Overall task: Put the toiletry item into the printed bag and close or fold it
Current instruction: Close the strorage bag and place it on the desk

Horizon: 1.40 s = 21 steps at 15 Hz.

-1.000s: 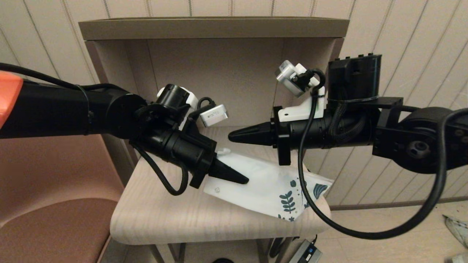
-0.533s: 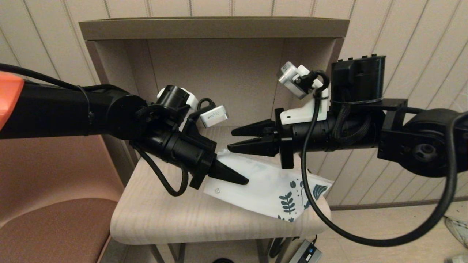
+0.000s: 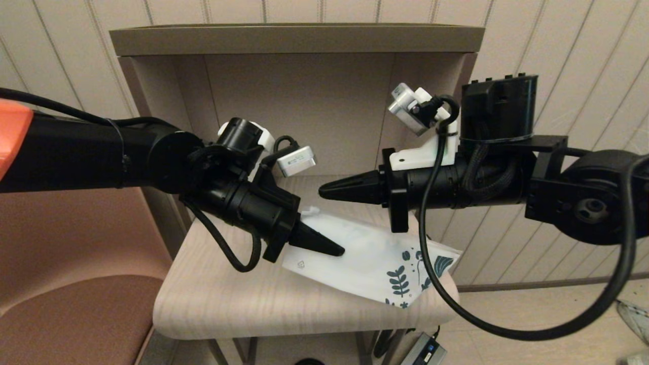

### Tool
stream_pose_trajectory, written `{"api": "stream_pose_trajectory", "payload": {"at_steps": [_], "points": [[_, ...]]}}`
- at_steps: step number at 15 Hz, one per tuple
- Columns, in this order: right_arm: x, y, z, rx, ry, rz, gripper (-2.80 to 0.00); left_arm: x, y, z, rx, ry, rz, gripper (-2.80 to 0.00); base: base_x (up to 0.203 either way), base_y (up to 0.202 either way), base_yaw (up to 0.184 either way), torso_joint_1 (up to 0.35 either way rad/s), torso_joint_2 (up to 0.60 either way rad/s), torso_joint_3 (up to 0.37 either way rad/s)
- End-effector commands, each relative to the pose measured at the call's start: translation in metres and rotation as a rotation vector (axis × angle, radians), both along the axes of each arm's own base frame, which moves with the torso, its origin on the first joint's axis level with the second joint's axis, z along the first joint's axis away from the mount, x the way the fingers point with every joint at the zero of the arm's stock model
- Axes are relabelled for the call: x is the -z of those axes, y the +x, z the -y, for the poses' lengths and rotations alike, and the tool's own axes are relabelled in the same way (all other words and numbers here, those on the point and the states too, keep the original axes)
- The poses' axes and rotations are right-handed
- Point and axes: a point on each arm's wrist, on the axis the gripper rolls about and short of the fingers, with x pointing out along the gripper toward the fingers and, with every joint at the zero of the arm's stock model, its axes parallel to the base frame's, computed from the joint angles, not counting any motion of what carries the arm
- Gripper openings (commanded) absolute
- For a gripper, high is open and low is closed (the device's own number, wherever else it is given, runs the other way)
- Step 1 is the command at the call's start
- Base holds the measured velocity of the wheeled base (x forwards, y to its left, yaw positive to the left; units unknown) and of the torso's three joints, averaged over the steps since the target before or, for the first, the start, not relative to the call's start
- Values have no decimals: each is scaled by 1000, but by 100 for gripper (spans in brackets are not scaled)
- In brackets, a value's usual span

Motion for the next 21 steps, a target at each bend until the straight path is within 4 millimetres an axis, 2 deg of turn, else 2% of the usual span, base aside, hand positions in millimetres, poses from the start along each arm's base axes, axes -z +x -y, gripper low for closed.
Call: {"api": "stream_pose_trajectory", "payload": {"at_steps": [1,4,5,21], "points": [[2,0,-1,-6,-3,1,-280,0,0,0,5,-2,-3,-280,0,0,0,0,0,0],[2,-1,-1,-12,-2,1,-280,0,0,0,5,-3,-2,-280,0,0,0,0,0,0],[6,-1,-1,-10,-9,3,0,0,0,0,5,-3,-2,-280,0,0,0,0,0,0],[15,1,-6,-78,-14,-20,0,0,0,0,4,-4,-3,-280,0,0,0,0,0,0]]}}
